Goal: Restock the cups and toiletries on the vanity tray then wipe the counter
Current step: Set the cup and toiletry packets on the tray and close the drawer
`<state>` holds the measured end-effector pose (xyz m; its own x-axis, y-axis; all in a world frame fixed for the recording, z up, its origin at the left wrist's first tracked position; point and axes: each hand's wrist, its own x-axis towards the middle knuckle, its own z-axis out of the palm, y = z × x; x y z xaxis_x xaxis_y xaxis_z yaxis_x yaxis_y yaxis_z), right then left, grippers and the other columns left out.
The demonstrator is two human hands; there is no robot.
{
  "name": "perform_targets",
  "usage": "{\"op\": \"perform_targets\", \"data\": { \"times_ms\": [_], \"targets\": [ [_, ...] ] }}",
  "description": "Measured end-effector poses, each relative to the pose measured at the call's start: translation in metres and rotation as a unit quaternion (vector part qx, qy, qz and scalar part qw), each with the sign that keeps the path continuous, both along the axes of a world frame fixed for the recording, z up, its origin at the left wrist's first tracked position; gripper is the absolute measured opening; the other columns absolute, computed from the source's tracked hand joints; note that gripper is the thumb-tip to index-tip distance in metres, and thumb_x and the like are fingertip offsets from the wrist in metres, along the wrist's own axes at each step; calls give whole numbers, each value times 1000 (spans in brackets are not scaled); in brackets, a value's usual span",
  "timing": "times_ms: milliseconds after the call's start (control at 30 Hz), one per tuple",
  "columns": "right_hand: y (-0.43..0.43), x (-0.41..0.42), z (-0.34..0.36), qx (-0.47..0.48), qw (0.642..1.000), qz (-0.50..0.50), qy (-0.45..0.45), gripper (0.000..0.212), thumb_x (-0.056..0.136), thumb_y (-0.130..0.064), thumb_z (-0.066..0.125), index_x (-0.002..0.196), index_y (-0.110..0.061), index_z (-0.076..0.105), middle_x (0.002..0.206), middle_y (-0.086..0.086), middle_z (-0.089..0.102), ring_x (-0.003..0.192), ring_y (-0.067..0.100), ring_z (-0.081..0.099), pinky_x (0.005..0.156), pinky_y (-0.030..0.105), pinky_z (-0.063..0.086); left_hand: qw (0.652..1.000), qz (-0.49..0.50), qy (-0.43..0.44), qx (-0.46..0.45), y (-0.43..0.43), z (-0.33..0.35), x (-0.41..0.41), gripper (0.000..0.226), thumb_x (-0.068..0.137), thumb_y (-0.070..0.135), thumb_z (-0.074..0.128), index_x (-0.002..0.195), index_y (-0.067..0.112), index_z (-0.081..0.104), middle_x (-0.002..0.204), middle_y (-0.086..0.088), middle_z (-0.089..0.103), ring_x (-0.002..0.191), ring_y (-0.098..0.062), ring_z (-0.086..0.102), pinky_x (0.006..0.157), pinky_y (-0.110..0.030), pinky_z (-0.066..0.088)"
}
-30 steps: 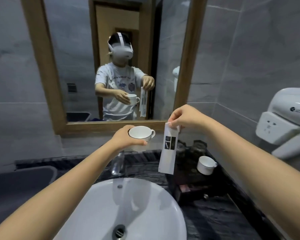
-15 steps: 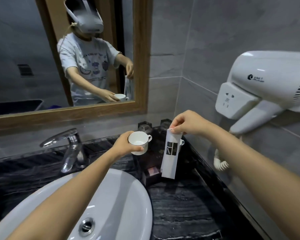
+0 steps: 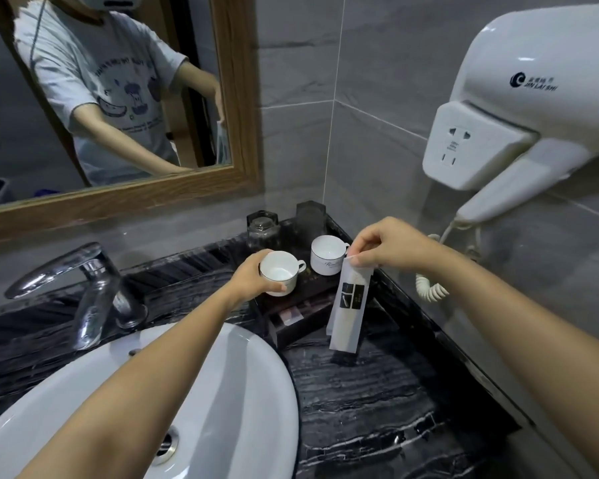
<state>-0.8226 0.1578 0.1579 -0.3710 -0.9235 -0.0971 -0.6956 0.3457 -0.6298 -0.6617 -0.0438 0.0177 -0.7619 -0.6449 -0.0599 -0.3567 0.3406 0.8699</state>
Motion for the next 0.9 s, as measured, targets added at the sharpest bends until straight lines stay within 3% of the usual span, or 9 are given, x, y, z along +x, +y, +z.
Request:
{"op": "perform_targets", "data": {
  "times_ms": [67, 300, 467, 667, 767, 900],
  "targets": [
    [0, 0, -2, 2, 1000, -1, -1, 9, 77, -11, 75, 74, -18, 72, 60, -9, 61, 43, -9, 51, 56, 12, 42, 1000, -3, 1, 11, -3, -4, 0, 60, 57, 11, 84, 110, 20, 57, 113, -4, 62, 107, -24, 56, 94, -42, 48],
    [-3, 3, -8, 4, 1000, -2, -6, 5, 78, -11, 75, 77, -16, 73, 63, -10, 63, 50, -5, 54, 58, 12, 45, 999, -4, 14, 38, -10, -13, 1, 58, 61, 8, 82, 110, 22, 56, 112, -1, 60, 107, -21, 55, 84, -27, 46],
    [-5, 6, -12, 6, 1000, -5, -14, 6, 79, -10, 74, 84, -9, 75, 68, -4, 65, 61, 5, 55, 60, 16, 47, 999, -10, 22, 48, -11, -18, -2, 59, 62, 11, 82, 112, 26, 55, 116, 0, 60, 109, -20, 54, 94, -35, 46],
    [-5, 7, -15, 4, 1000, -8, -21, 3, 79, -10, 74, 80, -13, 73, 68, -4, 64, 63, 7, 54, 65, 22, 48, 998, -6, 39, 56, -11, -20, -8, 55, 61, 12, 82, 100, 38, 53, 106, 10, 59, 105, -16, 54, 77, -19, 42],
    [-4, 7, -16, 6, 1000, -7, -19, 3, 78, -10, 74, 79, -13, 74, 66, -7, 63, 60, 4, 53, 63, 20, 47, 998, 6, 29, 61, -13, -25, -9, 64, 61, 12, 82, 112, 34, 48, 115, 6, 54, 111, -18, 51, 79, -18, 40],
    [-4, 8, -14, 7, 1000, -9, -26, 5, 79, -9, 73, 84, -7, 74, 69, -2, 64, 64, 9, 55, 65, 23, 48, 998, 14, -6, 61, -16, -26, -9, 97, 59, 18, 85, 140, 24, 31, 139, -1, 42, 124, -20, 43, 101, -31, 38]
  ]
}}
